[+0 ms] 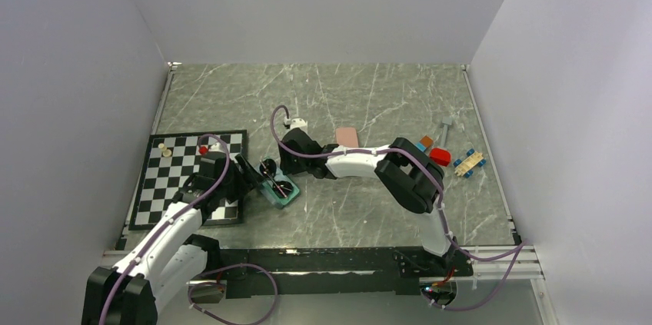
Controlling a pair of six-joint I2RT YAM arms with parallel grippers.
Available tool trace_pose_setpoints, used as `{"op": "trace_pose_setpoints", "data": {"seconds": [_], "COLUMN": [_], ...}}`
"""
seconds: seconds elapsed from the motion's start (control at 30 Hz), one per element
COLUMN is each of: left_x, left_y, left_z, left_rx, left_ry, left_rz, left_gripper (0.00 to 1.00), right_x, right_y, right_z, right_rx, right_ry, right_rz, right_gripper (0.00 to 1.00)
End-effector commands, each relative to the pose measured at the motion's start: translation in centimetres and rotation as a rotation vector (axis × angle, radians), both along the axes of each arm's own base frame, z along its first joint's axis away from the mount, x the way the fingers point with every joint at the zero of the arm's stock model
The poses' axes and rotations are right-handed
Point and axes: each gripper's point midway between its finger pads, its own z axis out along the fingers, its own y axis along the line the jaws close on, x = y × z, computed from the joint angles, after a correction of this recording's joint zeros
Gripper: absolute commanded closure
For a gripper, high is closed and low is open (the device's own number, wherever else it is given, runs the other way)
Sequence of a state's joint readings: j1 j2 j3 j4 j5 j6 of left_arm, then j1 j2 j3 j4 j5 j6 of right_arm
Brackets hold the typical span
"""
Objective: Organize the sunglasses
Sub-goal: Close the case with sunglasses at the center of the board.
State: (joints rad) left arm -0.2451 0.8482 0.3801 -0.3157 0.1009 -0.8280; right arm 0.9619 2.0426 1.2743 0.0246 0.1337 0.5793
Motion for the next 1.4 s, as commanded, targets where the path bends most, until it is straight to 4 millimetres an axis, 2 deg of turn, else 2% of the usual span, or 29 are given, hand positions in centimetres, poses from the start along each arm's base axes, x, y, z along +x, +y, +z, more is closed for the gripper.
{"op": "trace_pose_setpoints", "data": {"seconds": [0.0,0.13,0.33,0.43,0.57,0.63,0.77,0.9,1.17,1.37], "left_x": [0.5,0.7,1.0,0.9,-0.1,-0.9,-1.7,-2.0,-1.2,-0.3], "left_y": [0.2,-0.1,-0.8,-0.2,1.6,2.1,2.8,2.5,0.7,0.4], "left_z": [0.9,1.6,3.7,5.1,6.0,5.7,4.3,3.0,1.6,1.3], "left_rx": [0.015,0.007,-0.014,0.006,0.051,0.057,0.058,0.045,-0.018,-0.005], "left_ry": [-0.038,-0.071,-0.142,-0.174,-0.197,-0.192,-0.17,-0.133,-0.108,-0.093], "left_rz": [-0.007,-0.023,-0.078,-0.057,0.018,0.043,0.089,0.086,0.027,0.003], "left_gripper": [0.26,0.25,0.21,0.2,0.18,0.17,0.18,0.21,0.24,0.26], "right_x": [0.8,1.3,1.0,1.1,0.5,0.1,-1.3,-2.0,-3.5,-5.5], "right_y": [0.8,-0.4,-1.6,-1.4,0.1,0.8,1.8,1.6,1.5,2.9], "right_z": [1.7,2.5,3.6,4.2,5.2,5.0,3.5,2.0,-0.7,-0.9], "right_rx": [0.034,0.023,0.051,0.064,0.123,0.131,0.14,0.097,0.022,0.042], "right_ry": [-0.033,-0.06,-0.08,-0.095,-0.107,-0.096,-0.042,-0.014,0.039,0.06], "right_rz": [-0.032,-0.098,-0.136,-0.125,-0.028,0.012,0.094,0.113,0.166,0.262], "right_gripper": [0.55,0.55,0.54,0.53,0.52,0.52,0.53,0.54,0.55,0.54]}}
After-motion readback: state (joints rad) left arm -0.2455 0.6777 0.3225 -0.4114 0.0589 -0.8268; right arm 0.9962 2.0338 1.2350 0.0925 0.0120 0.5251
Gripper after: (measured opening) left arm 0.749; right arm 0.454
